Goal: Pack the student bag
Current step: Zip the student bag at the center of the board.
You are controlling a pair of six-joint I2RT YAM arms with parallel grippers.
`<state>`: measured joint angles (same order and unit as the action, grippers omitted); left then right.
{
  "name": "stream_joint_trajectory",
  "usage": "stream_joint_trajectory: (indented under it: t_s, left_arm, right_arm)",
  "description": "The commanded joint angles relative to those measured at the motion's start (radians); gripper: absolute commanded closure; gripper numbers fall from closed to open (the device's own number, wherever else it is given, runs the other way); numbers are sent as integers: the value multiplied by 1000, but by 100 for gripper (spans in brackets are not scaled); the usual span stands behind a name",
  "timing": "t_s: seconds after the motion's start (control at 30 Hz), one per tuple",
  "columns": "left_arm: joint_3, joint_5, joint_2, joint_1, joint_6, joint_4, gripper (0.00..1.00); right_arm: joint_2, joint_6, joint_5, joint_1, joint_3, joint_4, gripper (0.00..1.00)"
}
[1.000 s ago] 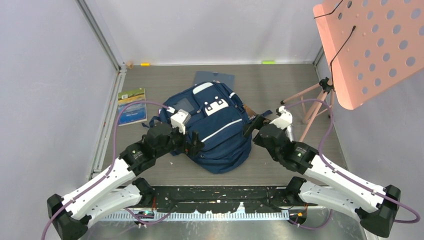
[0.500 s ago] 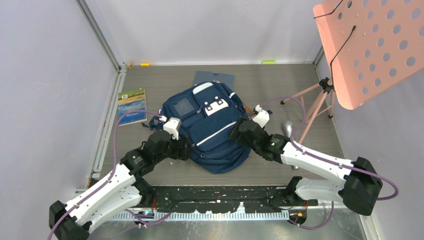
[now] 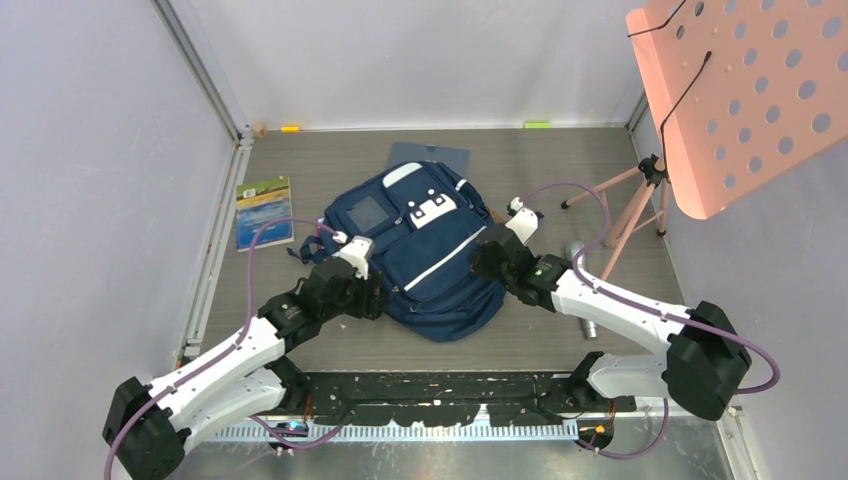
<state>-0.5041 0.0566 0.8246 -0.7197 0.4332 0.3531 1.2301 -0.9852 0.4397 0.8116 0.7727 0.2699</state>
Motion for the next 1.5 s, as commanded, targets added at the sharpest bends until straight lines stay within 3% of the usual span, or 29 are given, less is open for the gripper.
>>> stream_joint_trajectory:
  t_s: [0.0, 0.37, 0.83, 0.93, 1.07, 1.47]
  left_arm:
    - [22, -80, 13, 3, -38, -152, 46]
    - [59, -193, 117, 3, -17, -415, 52]
    - [38, -179, 229, 3, -77, -402, 66]
    - [44, -184, 232, 3, -83, -412, 75]
    - [45, -202, 233, 3, -88, -407, 99]
    - [33, -350, 169, -3, -2, -366, 100]
  right_arm:
    - [23, 54, -12, -78, 37, -14, 100]
    - [51, 50, -89, -107, 37, -43, 100]
    - [50, 46, -114, -108, 33, -48, 100]
    - [57, 46, -122, -107, 33, -51, 100]
    - [65, 45, -128, -107, 34, -55, 100]
    - [46, 10, -102, -107, 0, -82, 100]
